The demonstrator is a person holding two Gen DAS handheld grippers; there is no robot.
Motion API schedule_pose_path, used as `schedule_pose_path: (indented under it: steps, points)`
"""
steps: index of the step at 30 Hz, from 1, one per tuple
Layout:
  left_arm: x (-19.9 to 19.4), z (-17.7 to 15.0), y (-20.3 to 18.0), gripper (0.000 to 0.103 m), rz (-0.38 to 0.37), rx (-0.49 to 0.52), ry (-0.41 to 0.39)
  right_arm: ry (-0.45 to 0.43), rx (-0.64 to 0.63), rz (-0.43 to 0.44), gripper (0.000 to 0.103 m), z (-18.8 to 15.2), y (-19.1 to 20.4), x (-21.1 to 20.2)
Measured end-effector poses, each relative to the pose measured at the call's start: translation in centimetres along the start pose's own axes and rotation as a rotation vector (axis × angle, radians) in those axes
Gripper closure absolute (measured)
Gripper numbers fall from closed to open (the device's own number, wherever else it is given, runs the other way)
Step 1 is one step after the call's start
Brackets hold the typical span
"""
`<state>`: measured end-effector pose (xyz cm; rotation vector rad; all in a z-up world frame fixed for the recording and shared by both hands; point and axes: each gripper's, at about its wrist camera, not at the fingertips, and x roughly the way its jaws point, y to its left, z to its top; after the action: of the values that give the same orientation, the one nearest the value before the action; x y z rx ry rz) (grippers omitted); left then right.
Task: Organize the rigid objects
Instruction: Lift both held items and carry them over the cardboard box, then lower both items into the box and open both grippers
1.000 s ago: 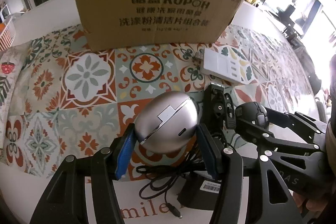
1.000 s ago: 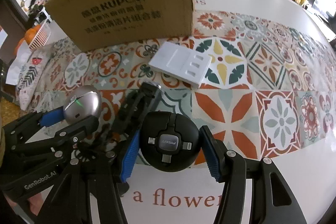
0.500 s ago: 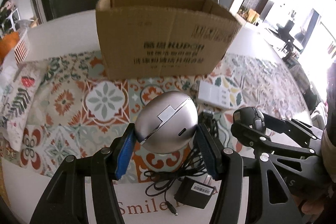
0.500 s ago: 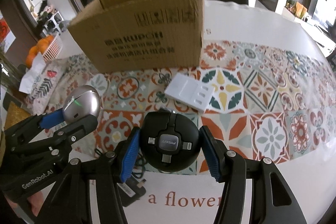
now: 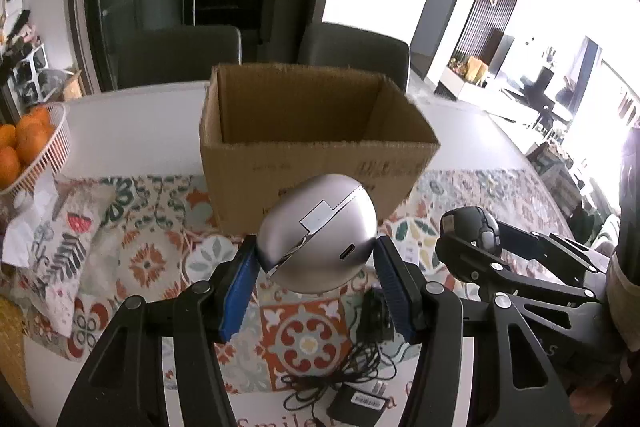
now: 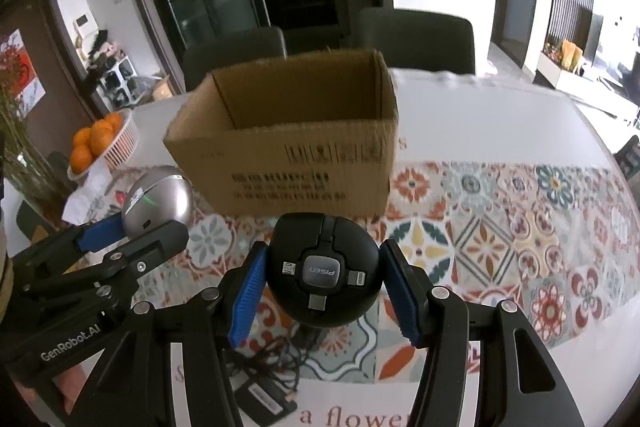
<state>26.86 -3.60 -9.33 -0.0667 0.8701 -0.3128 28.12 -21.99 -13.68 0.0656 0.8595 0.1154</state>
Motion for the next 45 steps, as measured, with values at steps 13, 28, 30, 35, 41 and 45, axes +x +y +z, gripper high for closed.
schedule_pose_path:
  steps: [13, 28, 30, 35, 41, 45]
  points:
    - [-1.7, 4.1, -0.2, 0.046, 0.018, 0.019, -0.096, -0.090, -0.018, 0.018, 0.046, 4.0, 0.6, -1.6]
    - [0.2, 8.8, 0.8, 0.046, 0.067, 0.034, -0.120, -0.139, -0.059, 0.019, 0.046, 9.0, 0.7, -0.1]
    - [0.6, 9.2, 1.0, 0.046, 0.076, 0.036, -0.118, -0.146, -0.070, 0.009, 0.046, 9.7, 0.8, 0.2]
    - [1.8, 10.3, 1.5, 0.046, 0.094, 0.036, -0.110, -0.147, -0.093, -0.002, 0.046, 11.2, 0.9, 1.3]
    - [3.8, 11.3, 2.1, 0.046, 0.119, 0.024, -0.074, -0.117, -0.111, 0.000, 0.046, 12.9, 0.7, 3.3]
    - [5.2, 11.9, 2.4, 0.046, 0.131, 0.026, -0.039, -0.067, -0.129, 0.012, 0.046, 13.7, 0.9, 5.2]
